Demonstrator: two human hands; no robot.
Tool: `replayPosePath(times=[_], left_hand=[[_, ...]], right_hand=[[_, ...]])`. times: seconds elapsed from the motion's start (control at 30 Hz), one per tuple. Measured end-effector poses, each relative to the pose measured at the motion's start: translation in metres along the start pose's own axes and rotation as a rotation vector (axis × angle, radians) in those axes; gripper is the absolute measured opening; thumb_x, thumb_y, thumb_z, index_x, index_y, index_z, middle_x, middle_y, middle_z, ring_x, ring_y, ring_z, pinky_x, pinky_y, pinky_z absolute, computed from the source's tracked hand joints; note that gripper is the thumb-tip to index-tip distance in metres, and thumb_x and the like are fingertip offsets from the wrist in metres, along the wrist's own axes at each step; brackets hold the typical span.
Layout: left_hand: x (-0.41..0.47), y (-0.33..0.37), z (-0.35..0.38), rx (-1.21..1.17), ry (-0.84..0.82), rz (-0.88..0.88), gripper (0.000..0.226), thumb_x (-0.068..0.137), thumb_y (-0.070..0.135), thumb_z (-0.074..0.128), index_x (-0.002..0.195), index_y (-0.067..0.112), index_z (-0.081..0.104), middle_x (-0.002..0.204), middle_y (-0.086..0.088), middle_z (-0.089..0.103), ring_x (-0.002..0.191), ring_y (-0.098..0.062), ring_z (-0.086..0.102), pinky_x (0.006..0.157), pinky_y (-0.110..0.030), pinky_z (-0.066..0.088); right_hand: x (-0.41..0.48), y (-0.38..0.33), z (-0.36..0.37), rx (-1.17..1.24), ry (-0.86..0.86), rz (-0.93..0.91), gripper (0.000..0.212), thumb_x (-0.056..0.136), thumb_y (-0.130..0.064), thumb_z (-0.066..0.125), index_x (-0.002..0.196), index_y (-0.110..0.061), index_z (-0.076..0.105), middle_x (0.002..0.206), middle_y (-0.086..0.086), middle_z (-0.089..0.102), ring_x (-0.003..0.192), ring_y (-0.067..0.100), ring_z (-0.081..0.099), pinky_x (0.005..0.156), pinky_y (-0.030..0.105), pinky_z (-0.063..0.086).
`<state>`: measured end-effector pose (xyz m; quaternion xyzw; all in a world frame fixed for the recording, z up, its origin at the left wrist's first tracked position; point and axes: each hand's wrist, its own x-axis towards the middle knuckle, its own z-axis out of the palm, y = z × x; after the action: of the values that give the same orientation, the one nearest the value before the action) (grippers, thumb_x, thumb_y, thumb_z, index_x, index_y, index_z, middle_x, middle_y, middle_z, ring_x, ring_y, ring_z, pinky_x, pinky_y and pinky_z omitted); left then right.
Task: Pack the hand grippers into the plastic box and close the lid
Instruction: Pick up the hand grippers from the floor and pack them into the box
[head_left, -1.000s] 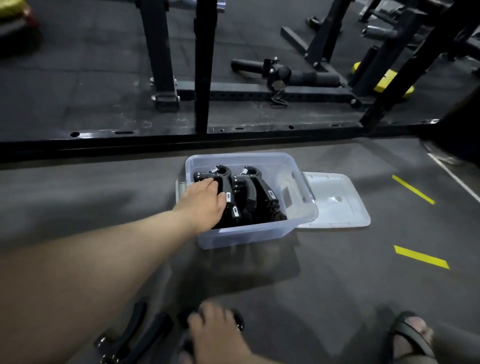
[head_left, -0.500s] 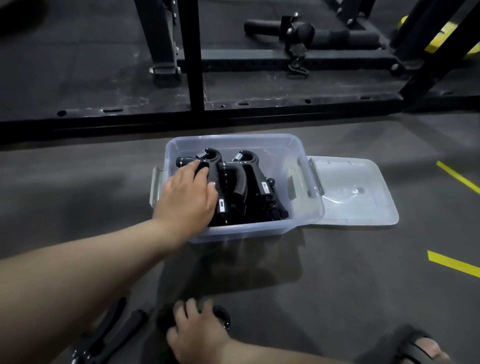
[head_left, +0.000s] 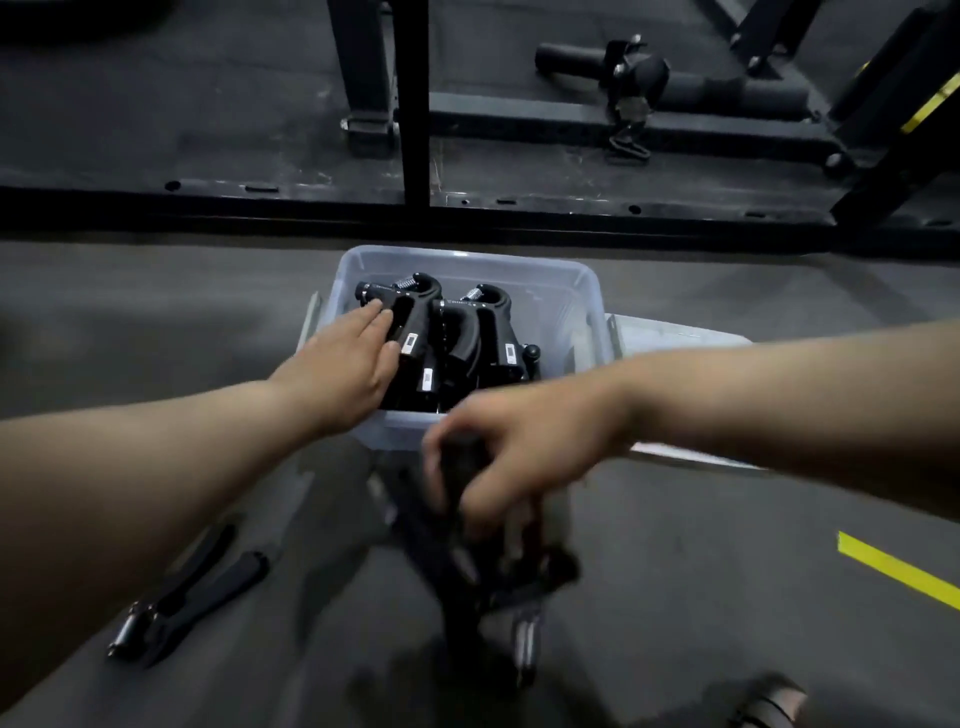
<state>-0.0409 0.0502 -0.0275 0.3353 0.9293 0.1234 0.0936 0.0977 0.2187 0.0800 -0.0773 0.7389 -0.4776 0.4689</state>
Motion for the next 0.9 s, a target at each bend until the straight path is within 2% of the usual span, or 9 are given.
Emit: replayPosePath(times=[0.07, 0.17, 0.27, 0.33, 0.47, 0.57, 0.67, 0.77, 0.9], left_hand=[[-0.008, 0.001, -0.004, -0.039, -0.022, -0.011, 0.056, 0.101, 0.032, 0.033, 0.149, 0.003, 0.028, 0.158, -0.013, 0.02, 0.147, -0.022, 0.016, 0.121, -0.033, 0.01], [-0.009, 0.002, -0.005, -0.036, -0.029, -0.052, 0.055, 0.101, 0.034, 0.031, 0.15, 0.008, 0.027, 0.159, -0.008, 0.019, 0.147, -0.019, 0.016, 0.119, -0.032, 0.01], [0.005, 0.007, -0.004, -0.038, 0.038, -0.111, 0.053, 0.101, 0.035, 0.028, 0.147, 0.011, 0.034, 0.156, -0.006, 0.03, 0.145, -0.019, 0.023, 0.12, -0.04, 0.013], [0.017, 0.011, -0.004, -0.056, 0.078, -0.119, 0.05, 0.1, 0.035, 0.027, 0.142, 0.012, 0.041, 0.151, -0.007, 0.038, 0.141, -0.021, 0.029, 0.119, -0.046, 0.013], [0.028, 0.012, 0.006, -0.039, 0.123, -0.038, 0.062, 0.092, 0.041, 0.017, 0.134, 0.009, 0.048, 0.144, -0.01, 0.046, 0.132, -0.025, 0.041, 0.113, -0.043, 0.028], [0.028, 0.006, 0.019, 0.054, 0.165, -0.026, 0.064, 0.092, 0.04, 0.018, 0.136, 0.006, 0.05, 0.144, -0.012, 0.046, 0.13, -0.028, 0.046, 0.11, -0.043, 0.031], [0.027, 0.005, 0.021, 0.069, 0.182, -0.023, 0.065, 0.092, 0.04, 0.019, 0.136, 0.005, 0.05, 0.144, -0.014, 0.046, 0.131, -0.029, 0.045, 0.11, -0.044, 0.035], [0.028, 0.007, 0.02, 0.061, 0.185, -0.024, 0.066, 0.091, 0.041, 0.019, 0.137, 0.006, 0.049, 0.146, -0.013, 0.044, 0.134, -0.027, 0.042, 0.111, -0.042, 0.031], [0.029, 0.006, 0.021, 0.05, 0.184, -0.019, 0.067, 0.091, 0.042, 0.018, 0.139, 0.006, 0.048, 0.148, -0.012, 0.043, 0.136, -0.025, 0.04, 0.113, -0.042, 0.03]], right_hand=[[-0.037, 0.002, -0.037, 0.203, 0.208, -0.036, 0.021, 0.07, -0.003, 0.06, 0.091, -0.004, 0.057, 0.095, 0.026, 0.064, 0.075, 0.029, 0.063, 0.059, 0.031, 0.054], [-0.066, 0.016, -0.076, 0.527, 0.501, -0.121, 0.011, 0.075, -0.002, 0.055, 0.081, -0.01, 0.06, 0.101, 0.017, 0.065, 0.067, 0.02, 0.061, 0.056, 0.026, 0.051], [-0.061, 0.038, -0.102, 0.408, 0.805, -0.01, 0.013, 0.088, -0.007, 0.059, 0.098, -0.003, 0.066, 0.1, 0.02, 0.067, 0.07, 0.02, 0.065, 0.063, 0.032, 0.053], [-0.05, 0.045, -0.11, 0.389, 0.896, 0.074, 0.022, 0.091, -0.016, 0.063, 0.107, 0.0, 0.063, 0.097, 0.017, 0.069, 0.071, 0.022, 0.066, 0.061, 0.033, 0.054], [-0.022, 0.053, -0.118, 0.184, 0.901, 0.261, 0.021, 0.092, -0.013, 0.063, 0.109, -0.003, 0.055, 0.098, 0.017, 0.071, 0.073, 0.026, 0.073, 0.053, 0.031, 0.056], [0.001, 0.053, -0.126, -0.114, 0.874, 0.397, 0.024, 0.091, -0.009, 0.059, 0.11, -0.005, 0.045, 0.099, 0.019, 0.065, 0.085, 0.034, 0.071, 0.062, 0.044, 0.062], [0.013, 0.049, -0.136, -0.317, 0.819, 0.525, 0.025, 0.089, -0.015, 0.058, 0.108, -0.004, 0.045, 0.096, 0.019, 0.064, 0.081, 0.033, 0.07, 0.066, 0.047, 0.062], [0.004, 0.037, -0.151, -0.443, 0.763, 0.491, 0.025, 0.079, -0.021, 0.068, 0.1, -0.01, 0.059, 0.092, 0.009, 0.069, 0.075, 0.025, 0.069, 0.065, 0.039, 0.061], [-0.033, 0.01, -0.165, -0.697, 0.649, 0.324, 0.029, 0.068, -0.013, 0.074, 0.09, -0.028, 0.062, 0.08, -0.01, 0.067, 0.072, 0.015, 0.066, 0.061, 0.028, 0.053]])
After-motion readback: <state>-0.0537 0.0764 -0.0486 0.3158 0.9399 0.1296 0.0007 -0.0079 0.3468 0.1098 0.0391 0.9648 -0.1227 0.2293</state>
